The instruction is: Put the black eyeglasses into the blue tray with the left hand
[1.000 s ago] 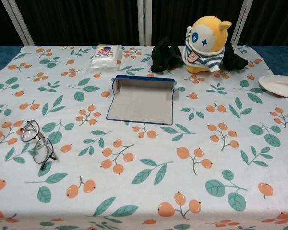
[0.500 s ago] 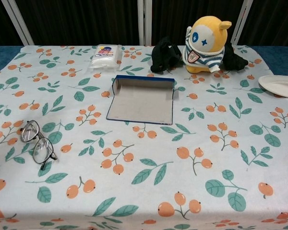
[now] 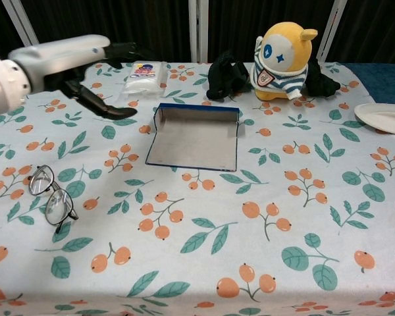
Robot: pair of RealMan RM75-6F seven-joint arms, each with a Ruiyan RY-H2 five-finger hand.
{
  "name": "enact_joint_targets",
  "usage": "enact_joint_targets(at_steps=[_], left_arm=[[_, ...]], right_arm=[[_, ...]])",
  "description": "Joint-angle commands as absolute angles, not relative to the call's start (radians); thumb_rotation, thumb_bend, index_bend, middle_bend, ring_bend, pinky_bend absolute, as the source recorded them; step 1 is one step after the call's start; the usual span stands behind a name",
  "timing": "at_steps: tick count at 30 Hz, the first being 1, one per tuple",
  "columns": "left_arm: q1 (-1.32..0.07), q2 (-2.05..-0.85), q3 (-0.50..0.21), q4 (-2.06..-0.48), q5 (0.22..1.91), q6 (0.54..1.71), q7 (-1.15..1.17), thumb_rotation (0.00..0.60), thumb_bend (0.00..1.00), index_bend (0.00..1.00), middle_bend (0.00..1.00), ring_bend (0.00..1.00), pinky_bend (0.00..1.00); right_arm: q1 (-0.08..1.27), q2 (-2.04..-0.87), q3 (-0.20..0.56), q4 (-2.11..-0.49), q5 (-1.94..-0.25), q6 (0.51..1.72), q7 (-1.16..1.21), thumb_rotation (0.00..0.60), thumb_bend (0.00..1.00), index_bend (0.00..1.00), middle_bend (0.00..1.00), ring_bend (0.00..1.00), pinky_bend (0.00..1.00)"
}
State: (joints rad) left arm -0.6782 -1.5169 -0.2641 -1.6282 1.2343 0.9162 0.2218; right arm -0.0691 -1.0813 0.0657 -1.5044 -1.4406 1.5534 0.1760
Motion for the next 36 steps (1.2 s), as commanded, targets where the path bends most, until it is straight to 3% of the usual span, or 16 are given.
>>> enact_joint_targets(at_steps=[1,15,19,27,33,36], left_arm=[[-0.770,-1.628,-0.317,-1.541,1.103,0.880,0.323,0.490,0.24,0.12,0.04,0.00,0.12],[-0.988,-1.857,-0.351,-1.197,0.861,0.858,0.564,0.488,0.26,0.16,0.04,0.00,0.12],[-1.035,-1.904,-0.370,-1.103,0.798,0.852,0.605,0.453,0.31,0.19,0.04,0.00,0.12],[-1.047,-1.928,-0.334,-1.019,0.786,0.872,0.645,0.454,0.35,0.33,0.05,0.00,0.12],[-1.033,-1.928,-0.304,-0.993,0.793,0.867,0.645,0.493,0.36,0.39,0.05,0.00,0.12],[-1.024,-1.922,-0.290,-0.993,0.805,0.868,0.645,0.559,0.36,0.41,0.05,0.00,0.12]], right_arm=[[-0.076,-1.077,0.068,-1.489,-1.429,1.553,0.196,0.600,0.20,0.00,0.00,0.00,0.00],[-0.088,-1.067,0.074,-1.465,-1.427,1.560,0.248,0.600,0.20,0.00,0.00,0.00,0.00],[-0.092,-1.063,0.077,-1.464,-1.427,1.565,0.257,0.600,0.20,0.00,0.00,0.00,0.00],[-0.095,-1.057,0.083,-1.454,-1.415,1.559,0.270,0.600,0.20,0.00,0.00,0.00,0.00],[-0.093,-1.055,0.083,-1.465,-1.420,1.559,0.256,0.600,0.20,0.00,0.00,0.00,0.00],[-0.091,-1.055,0.083,-1.473,-1.422,1.557,0.246,0.600,0.20,0.00,0.00,0.00,0.00]])
